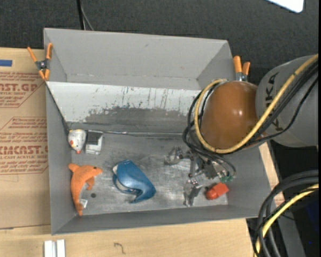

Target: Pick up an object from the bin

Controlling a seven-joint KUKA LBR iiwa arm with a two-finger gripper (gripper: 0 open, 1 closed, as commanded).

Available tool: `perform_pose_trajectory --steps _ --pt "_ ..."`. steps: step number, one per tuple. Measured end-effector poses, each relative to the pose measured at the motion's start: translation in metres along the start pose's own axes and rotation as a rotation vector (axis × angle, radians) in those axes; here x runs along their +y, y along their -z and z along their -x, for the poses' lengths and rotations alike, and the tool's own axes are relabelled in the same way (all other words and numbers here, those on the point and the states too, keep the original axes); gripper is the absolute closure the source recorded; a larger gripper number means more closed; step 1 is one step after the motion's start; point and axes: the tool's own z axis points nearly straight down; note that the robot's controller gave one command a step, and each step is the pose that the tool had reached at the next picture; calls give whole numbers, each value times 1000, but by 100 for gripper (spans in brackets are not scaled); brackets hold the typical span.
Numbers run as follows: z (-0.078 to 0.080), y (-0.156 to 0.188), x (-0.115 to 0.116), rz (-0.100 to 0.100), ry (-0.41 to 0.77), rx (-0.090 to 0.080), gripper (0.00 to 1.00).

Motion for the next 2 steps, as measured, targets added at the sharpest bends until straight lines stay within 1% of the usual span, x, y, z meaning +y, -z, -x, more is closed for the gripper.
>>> perform_pose_trajectory --steps 1,2 --pt "-6 -3 5 0 24 1 0" --pt "1 -78 20 -2 70 -12 100"
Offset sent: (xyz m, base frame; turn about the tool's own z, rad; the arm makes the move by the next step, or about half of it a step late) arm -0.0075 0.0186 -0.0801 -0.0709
